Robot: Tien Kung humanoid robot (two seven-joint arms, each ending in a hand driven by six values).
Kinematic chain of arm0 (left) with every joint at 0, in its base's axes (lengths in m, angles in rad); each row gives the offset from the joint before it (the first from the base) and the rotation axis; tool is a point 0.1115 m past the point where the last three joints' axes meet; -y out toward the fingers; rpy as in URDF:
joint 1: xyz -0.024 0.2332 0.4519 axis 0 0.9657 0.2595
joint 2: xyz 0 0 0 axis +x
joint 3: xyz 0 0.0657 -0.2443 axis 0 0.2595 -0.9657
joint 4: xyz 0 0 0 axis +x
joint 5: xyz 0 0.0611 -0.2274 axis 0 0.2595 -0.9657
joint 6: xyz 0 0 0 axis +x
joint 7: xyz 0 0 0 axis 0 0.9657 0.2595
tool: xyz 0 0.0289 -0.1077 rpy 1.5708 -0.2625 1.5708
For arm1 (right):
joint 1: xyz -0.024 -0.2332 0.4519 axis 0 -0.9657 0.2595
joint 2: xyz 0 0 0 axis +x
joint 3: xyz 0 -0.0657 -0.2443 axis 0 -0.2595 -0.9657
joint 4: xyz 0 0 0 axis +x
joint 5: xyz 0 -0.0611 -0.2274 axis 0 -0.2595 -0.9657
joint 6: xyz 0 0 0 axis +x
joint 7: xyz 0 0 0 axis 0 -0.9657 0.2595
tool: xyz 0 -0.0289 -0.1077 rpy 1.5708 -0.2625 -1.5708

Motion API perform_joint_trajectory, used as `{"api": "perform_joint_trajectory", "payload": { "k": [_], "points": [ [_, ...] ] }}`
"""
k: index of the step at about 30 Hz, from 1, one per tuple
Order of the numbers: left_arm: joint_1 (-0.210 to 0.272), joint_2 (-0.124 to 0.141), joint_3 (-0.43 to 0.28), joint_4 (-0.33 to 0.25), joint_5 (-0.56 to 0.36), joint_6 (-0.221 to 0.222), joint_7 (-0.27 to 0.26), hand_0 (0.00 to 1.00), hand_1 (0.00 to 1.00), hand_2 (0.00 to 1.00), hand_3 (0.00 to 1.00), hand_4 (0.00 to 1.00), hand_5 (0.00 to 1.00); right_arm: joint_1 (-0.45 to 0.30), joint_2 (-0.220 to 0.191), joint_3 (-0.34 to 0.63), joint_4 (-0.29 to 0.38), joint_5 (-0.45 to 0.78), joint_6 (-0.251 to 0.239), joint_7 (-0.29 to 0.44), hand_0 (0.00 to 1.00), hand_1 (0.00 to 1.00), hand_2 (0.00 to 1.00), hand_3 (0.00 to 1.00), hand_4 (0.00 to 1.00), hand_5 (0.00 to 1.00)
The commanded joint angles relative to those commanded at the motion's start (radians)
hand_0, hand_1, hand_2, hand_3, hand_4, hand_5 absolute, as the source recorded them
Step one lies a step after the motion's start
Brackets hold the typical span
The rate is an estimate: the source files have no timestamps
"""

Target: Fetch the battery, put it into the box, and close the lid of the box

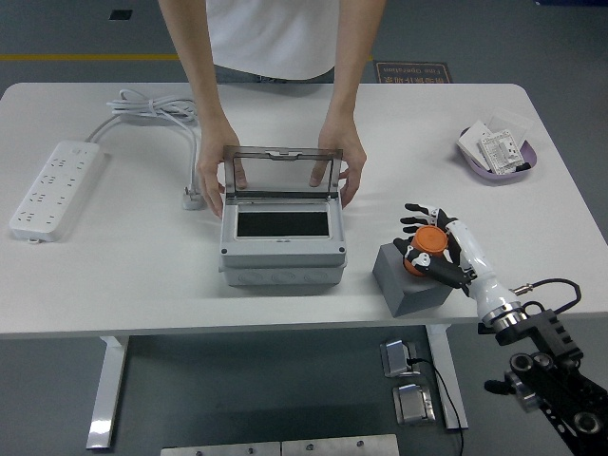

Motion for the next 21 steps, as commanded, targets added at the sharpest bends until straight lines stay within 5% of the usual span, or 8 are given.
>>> {"api": "perform_joint_trajectory", "payload": {
  "k": [8,9,14,15,20,21],
  "points": [
    [0.001,0.002,-0.006,0.0,0.008,0.0,0.001,0.641,0.703,0.646,0.636,0.701,0.208,0.0,0.0,-0.002,0.001,-0.003,-0.024,-0.001,0.543,0.696,0.722,0.784,0.768,0.278],
    [0.001,0.002,-0.006,0.0,0.008,0.0,0.001,0.642,0.703,0.647,0.637,0.702,0.203,0.0,0.0,-0.002,0.001,-0.004,-0.027,-0.001,0.438,0.651,0.705,0.783,0.603,0.098],
    [0.001,0.003,-0.009,0.0,0.011,0.001,0.001,0.642,0.703,0.647,0.637,0.702,0.203,0.003,0.001,-0.003,0.0,-0.006,-0.045,-0.002,0.438,0.651,0.705,0.783,0.603,0.098],
    [0.001,0.003,-0.01,0.0,0.012,0.002,0.001,0.638,0.703,0.648,0.636,0.7,0.193,0.005,0.002,-0.004,0.0,-0.008,-0.048,-0.003,0.363,0.54,0.646,0.73,0.377,0.007],
    [-0.001,0.003,-0.019,-0.001,0.022,0.003,0.001,0.638,0.703,0.648,0.636,0.7,0.193,0.014,0.007,-0.005,-0.004,-0.017,-0.063,-0.01,0.363,0.54,0.646,0.73,0.377,0.007],
    [-0.001,0.003,-0.023,-0.001,0.026,0.003,0.0,0.636,0.703,0.65,0.635,0.701,0.188,0.016,0.008,-0.005,-0.004,-0.019,-0.066,-0.011,0.311,0.464,0.607,0.661,0.002,0.002]
  ]
}}
